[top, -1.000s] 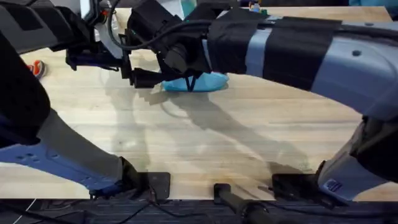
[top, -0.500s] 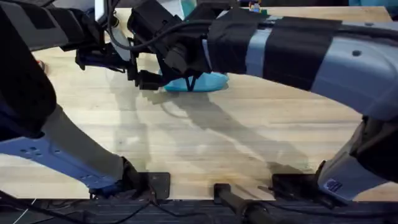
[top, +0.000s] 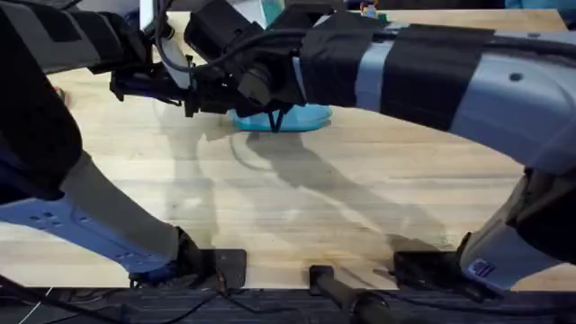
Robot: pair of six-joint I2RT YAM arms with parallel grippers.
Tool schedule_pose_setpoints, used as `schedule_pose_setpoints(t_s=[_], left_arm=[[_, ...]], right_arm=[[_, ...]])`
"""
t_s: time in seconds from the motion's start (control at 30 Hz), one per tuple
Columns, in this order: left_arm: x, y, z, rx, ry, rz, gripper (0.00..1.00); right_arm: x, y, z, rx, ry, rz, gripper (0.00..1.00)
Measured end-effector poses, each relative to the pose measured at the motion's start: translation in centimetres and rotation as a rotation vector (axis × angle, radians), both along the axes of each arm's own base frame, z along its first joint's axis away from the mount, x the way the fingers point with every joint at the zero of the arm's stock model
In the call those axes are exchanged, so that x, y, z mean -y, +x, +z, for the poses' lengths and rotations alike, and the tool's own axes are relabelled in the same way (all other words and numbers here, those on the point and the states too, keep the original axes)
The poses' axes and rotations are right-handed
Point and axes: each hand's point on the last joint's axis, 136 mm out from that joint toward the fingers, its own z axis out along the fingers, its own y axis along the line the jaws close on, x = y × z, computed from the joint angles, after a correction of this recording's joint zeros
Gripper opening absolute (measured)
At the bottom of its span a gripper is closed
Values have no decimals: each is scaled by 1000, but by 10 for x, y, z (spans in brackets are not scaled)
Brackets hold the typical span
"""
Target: Unzip the bag, pick up the pens from the table one at a time and place them inside, then zip the bag closed.
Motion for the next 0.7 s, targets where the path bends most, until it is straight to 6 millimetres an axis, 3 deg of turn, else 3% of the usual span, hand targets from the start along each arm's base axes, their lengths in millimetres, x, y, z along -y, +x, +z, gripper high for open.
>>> schedule_pose_setpoints(t_s=[0.7], left_arm=[[0, 0, 0, -1, 1, 0, 44]], right_arm=[[3, 1, -1, 14, -95, 119, 31]])
